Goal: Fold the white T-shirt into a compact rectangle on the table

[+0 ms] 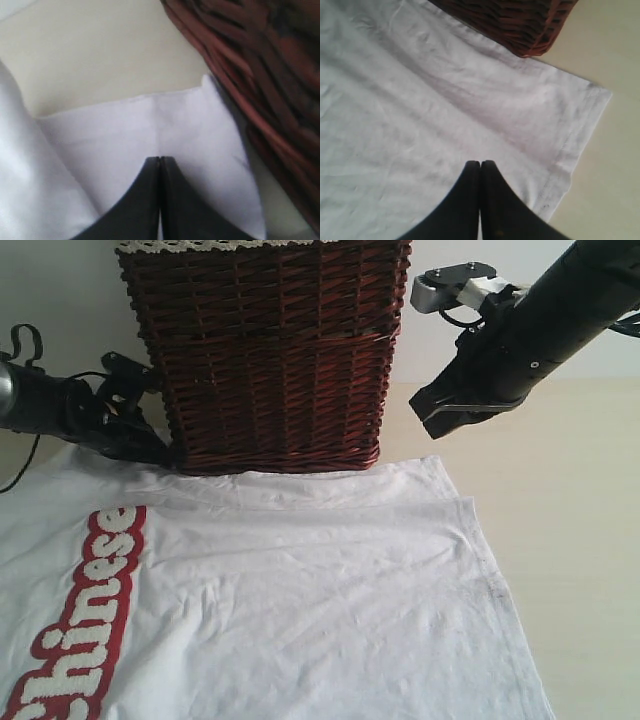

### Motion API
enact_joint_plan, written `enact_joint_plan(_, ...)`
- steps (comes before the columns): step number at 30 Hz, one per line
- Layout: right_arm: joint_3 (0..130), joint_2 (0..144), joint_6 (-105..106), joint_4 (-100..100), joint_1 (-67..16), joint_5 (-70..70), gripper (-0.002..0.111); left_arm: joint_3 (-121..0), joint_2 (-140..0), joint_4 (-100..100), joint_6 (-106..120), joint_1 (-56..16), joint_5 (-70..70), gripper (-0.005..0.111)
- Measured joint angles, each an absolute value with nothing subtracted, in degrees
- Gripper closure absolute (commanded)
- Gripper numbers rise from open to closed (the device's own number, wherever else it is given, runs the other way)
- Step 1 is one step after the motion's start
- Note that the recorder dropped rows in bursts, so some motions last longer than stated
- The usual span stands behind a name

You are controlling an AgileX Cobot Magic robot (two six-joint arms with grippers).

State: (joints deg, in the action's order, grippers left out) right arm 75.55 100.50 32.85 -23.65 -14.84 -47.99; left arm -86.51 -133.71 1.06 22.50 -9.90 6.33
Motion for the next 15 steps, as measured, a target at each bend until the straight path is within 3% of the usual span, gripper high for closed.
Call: enact_joint_plan(15,75.5,100.5,32.9,-23.7,-14.8,-48.2,0.108,-86.4,-129.0,0.9,12.0,-6.0,8.2,0.107)
